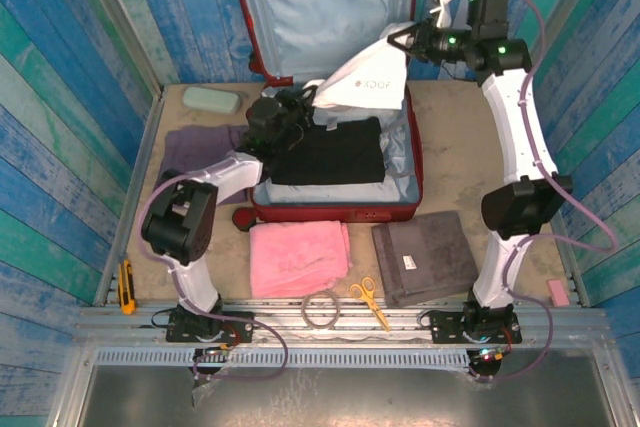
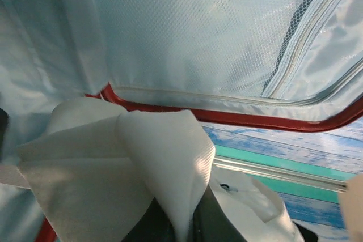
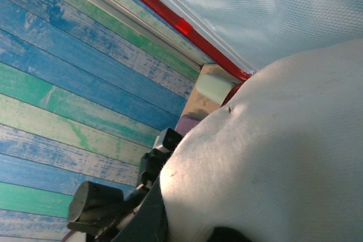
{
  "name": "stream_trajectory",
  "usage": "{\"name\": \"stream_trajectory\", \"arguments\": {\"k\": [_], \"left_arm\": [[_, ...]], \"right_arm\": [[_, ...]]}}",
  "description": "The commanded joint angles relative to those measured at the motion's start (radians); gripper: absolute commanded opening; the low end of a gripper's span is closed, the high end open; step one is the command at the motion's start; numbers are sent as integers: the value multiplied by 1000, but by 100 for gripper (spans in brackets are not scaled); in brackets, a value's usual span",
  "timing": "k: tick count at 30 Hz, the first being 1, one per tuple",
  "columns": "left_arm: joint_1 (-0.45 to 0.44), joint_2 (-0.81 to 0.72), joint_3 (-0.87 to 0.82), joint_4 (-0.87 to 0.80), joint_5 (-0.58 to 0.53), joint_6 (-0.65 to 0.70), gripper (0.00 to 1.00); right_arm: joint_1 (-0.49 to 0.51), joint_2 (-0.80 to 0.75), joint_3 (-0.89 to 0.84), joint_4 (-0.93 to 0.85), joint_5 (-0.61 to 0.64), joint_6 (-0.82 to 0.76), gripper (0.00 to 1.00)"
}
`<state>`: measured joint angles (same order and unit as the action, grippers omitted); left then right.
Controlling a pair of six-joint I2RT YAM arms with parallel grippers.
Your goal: Pack the luggage
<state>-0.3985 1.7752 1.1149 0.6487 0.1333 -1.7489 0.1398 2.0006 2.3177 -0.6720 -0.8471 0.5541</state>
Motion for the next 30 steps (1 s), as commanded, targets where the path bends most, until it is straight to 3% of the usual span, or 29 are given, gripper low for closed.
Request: {"name": "stream_trajectory", "arguments": {"k": [1,10,15,19,23,30], "left_arm": [[13,-139,52,-259,-74,233,0],[67,-241,104,-526,-203,500,0],[106,-242,118,-552,-212,631,0],[115,-228,136,-551,-215,721,0],[118,-219,129,-556,-208,749,0],[108,-254,21,-552,-203,673,0]], "right_arm": [[19,68,79,40,-67,33,1],[80,289,184,249,-147,208,0],[124,394,206,423,-198,327,0],[136,454,222,455,-220,339,1],[127,457,160,450,-230,313,0],[103,399,40,333,-223,193,3]]}}
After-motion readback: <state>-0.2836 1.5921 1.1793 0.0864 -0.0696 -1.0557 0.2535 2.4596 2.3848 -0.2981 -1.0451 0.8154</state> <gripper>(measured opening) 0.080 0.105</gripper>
